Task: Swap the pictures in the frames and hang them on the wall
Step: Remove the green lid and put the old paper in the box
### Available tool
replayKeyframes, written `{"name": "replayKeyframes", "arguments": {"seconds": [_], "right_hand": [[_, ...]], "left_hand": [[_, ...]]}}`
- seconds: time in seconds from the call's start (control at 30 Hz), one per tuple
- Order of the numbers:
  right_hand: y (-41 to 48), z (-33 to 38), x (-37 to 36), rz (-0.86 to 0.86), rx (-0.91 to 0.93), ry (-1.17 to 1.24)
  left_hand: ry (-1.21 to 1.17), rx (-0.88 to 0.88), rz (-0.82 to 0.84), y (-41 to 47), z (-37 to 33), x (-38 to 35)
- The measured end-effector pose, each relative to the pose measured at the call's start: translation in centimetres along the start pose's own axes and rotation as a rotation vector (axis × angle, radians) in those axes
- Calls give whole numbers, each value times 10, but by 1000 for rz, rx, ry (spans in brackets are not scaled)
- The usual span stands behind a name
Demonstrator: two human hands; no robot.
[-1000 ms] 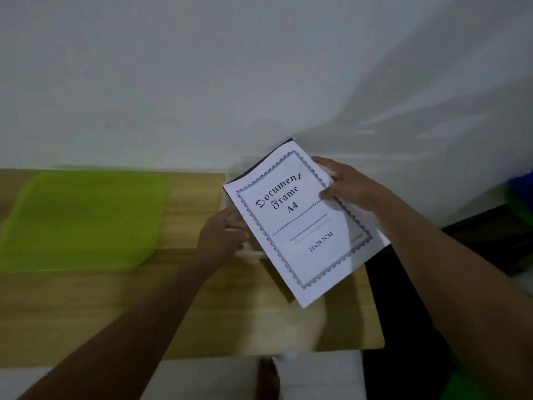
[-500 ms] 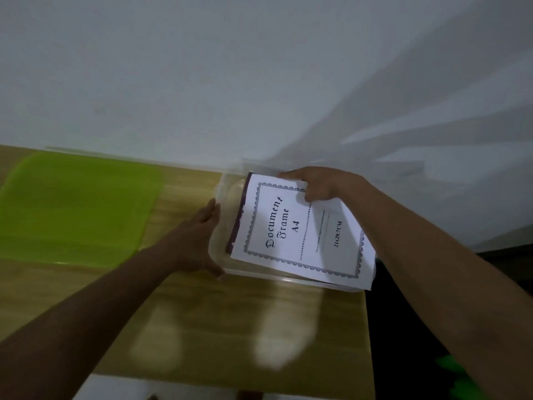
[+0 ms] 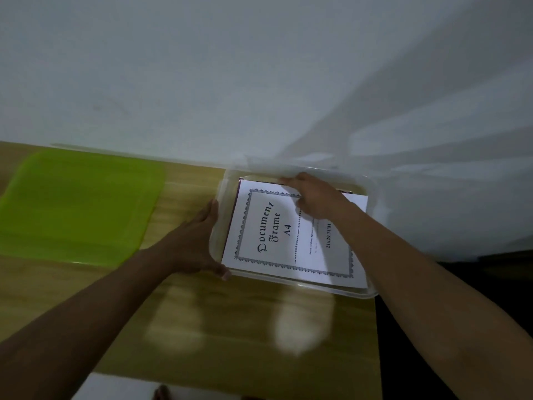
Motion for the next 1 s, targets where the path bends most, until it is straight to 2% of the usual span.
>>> {"name": "replayKeyframes", "arguments": {"seconds": [0.23, 0.37, 0.47, 0.57, 0.77, 0.9, 1.0], "right_hand": [[-9, -10, -6, 14, -37, -20], [-22, -13, -7, 24, -76, 58], [-33, -3, 4, -35, -49, -14], [-45, 13, 16, -46, -60, -71], [-55, 87, 51, -137, -60, -108], [-48, 164, 56, -172, -48, -94], [-39, 224, 45, -166, -55, -89]], "left_hand": [[-14, -1, -12, -2, -6, 4], [-11, -11, -12, -4, -8, 5], [-20, -5, 10, -6, -7, 5], [-97, 63, -49, -9, 1, 15], [-53, 80, -245, -37, 30, 62], [26, 61, -376, -73, 78, 99], [80, 66, -390, -103, 128, 118]]}}
Point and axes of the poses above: each hand's wrist, its own y-axis towards the middle knuckle, its own x-axis out of the back of the hand, z = x × y, the point moved 9 cm from there along y, towards the middle knuckle, and after that the axes turned 12 degrees about -x, right-handed, at the moved point
